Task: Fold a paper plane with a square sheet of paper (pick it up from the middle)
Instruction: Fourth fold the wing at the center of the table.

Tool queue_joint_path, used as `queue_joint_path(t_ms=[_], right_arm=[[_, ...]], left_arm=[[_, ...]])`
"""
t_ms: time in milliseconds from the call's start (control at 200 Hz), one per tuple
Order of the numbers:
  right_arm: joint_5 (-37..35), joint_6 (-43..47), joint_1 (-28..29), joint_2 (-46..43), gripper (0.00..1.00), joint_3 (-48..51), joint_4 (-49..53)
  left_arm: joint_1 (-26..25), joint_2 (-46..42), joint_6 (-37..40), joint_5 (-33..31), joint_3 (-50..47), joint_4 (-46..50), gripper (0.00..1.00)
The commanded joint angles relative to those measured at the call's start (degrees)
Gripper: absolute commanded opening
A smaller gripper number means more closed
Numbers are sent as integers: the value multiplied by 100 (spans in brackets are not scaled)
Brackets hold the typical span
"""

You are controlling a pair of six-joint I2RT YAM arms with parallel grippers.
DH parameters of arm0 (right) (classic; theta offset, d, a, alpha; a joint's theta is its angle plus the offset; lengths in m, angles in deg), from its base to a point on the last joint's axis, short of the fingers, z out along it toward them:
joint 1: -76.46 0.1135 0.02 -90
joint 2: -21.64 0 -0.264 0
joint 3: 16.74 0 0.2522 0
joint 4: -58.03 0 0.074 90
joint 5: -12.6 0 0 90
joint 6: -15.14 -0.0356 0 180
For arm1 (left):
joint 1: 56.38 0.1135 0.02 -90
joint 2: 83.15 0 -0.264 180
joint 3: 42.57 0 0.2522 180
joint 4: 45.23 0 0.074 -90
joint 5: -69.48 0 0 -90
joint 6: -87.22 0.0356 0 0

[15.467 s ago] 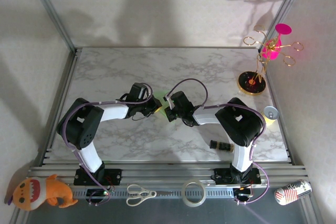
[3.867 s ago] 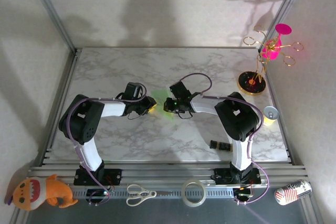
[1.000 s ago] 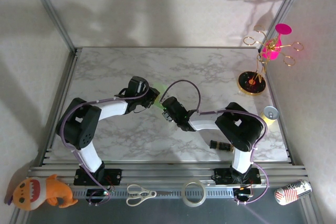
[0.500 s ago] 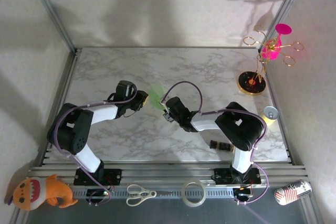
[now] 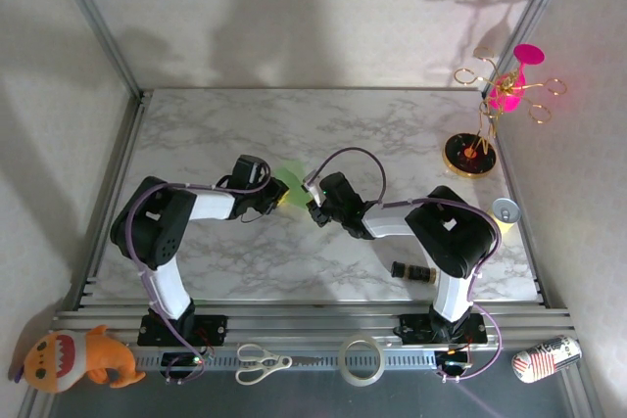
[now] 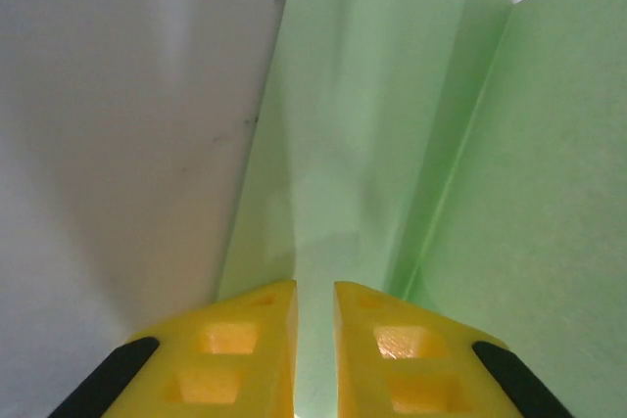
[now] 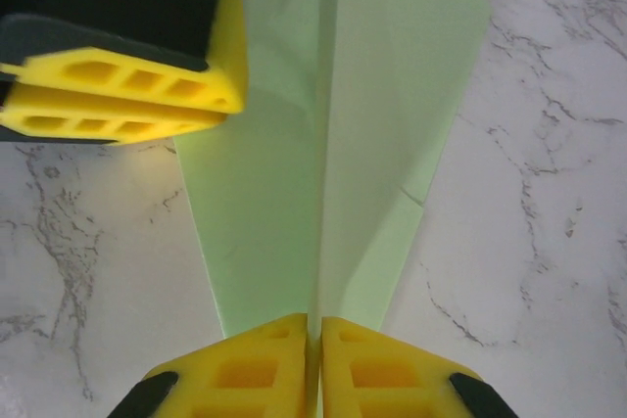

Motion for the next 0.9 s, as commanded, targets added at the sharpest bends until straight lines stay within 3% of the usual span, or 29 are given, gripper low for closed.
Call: queue_joint_path(t_ms=[0,671,896], right_arm=[[415,-102,-76,165,12,-10,-75],[1713,-627,-525,445,11,-318,268],[1714,-588,-532,366,15,-378,367]], left_arm=[[-66,137,106,91,183,-83,17],[-74,188,378,-19,148,299,17],[-74,152,822,-56,330,605,22]])
